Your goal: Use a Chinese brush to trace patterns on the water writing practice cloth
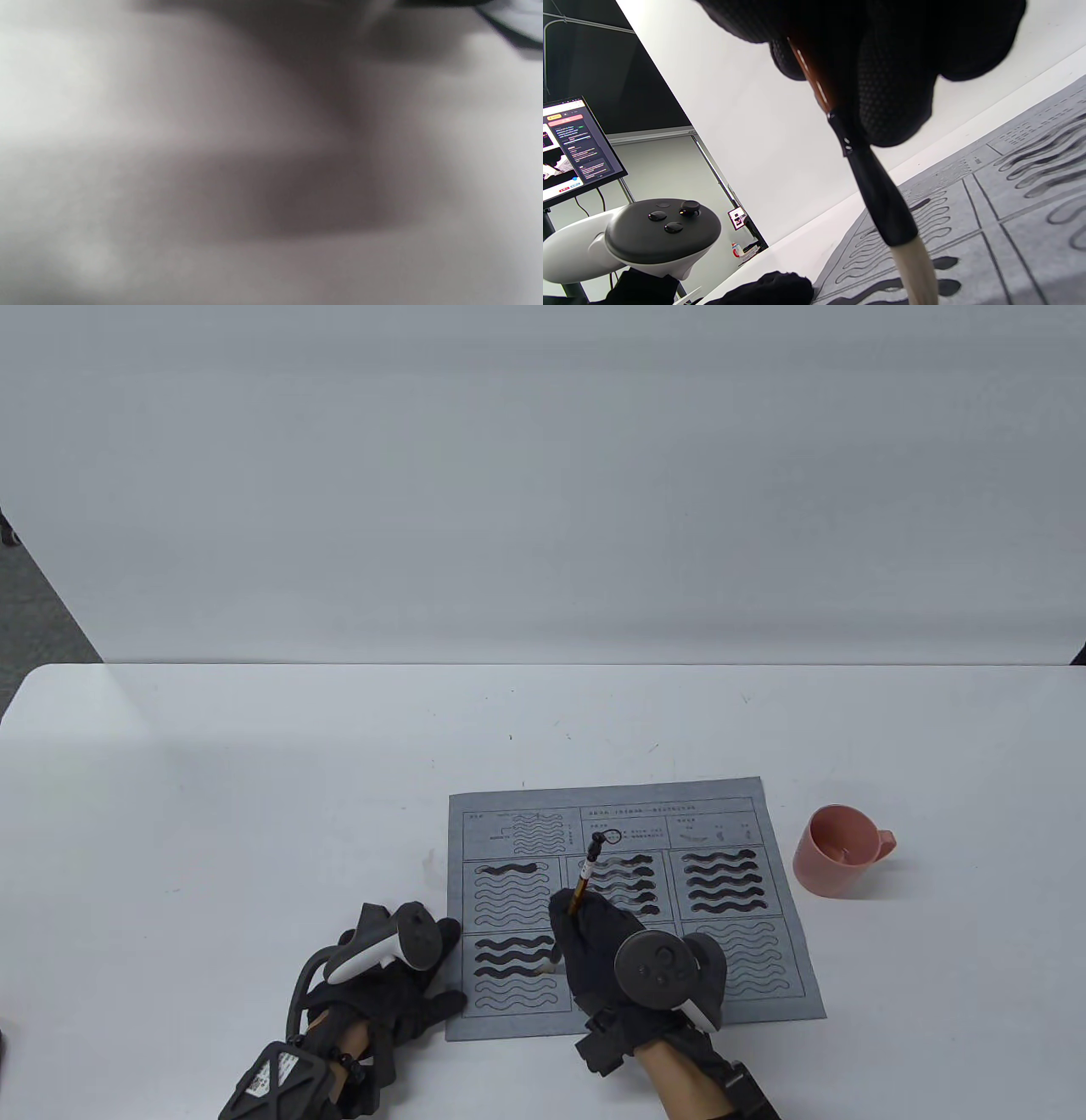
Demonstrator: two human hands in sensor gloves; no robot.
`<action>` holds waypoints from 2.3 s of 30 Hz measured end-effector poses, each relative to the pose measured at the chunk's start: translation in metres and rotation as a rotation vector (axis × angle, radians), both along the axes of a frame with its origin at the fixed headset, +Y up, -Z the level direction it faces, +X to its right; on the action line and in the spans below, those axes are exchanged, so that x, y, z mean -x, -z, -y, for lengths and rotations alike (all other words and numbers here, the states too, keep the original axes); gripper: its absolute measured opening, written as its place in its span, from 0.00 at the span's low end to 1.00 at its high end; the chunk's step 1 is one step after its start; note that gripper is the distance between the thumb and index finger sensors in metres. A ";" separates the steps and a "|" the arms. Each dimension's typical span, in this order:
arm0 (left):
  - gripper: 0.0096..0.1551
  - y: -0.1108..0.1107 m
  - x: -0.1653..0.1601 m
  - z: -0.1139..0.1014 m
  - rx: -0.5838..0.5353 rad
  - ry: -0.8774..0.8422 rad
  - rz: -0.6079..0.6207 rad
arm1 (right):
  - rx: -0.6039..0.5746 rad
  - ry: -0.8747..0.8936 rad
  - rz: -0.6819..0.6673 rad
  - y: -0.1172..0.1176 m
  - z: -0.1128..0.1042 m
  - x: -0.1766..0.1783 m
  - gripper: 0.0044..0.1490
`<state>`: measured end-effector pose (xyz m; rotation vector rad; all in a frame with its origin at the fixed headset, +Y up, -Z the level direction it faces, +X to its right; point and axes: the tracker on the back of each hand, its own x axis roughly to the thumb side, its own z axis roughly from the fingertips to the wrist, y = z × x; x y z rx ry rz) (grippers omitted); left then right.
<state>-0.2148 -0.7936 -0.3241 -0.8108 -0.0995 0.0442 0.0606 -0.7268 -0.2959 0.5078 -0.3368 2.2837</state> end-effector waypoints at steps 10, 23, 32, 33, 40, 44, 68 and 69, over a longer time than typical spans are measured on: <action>0.52 0.000 0.000 0.000 0.000 0.000 0.000 | -0.008 -0.012 0.007 0.000 -0.001 0.000 0.25; 0.52 0.000 0.000 0.000 0.000 0.001 0.000 | -0.016 -0.014 0.011 0.001 -0.001 -0.001 0.24; 0.52 0.000 0.000 0.000 0.000 0.001 0.000 | -0.016 -0.013 0.011 0.000 -0.001 -0.001 0.24; 0.52 0.000 0.000 0.000 0.000 0.001 0.000 | -0.018 -0.013 0.011 0.000 -0.001 -0.001 0.24; 0.53 0.000 0.000 0.000 0.000 0.001 0.000 | -0.018 -0.018 0.017 0.001 -0.001 -0.002 0.24; 0.52 0.000 0.000 0.000 0.000 0.001 0.000 | -0.014 -0.013 0.019 0.001 -0.001 -0.002 0.24; 0.52 0.000 0.000 0.000 0.000 0.001 0.000 | -0.024 -0.023 0.017 0.000 -0.002 -0.002 0.24; 0.52 0.000 0.000 0.000 0.000 0.001 0.000 | -0.025 -0.024 0.017 0.000 -0.002 -0.002 0.24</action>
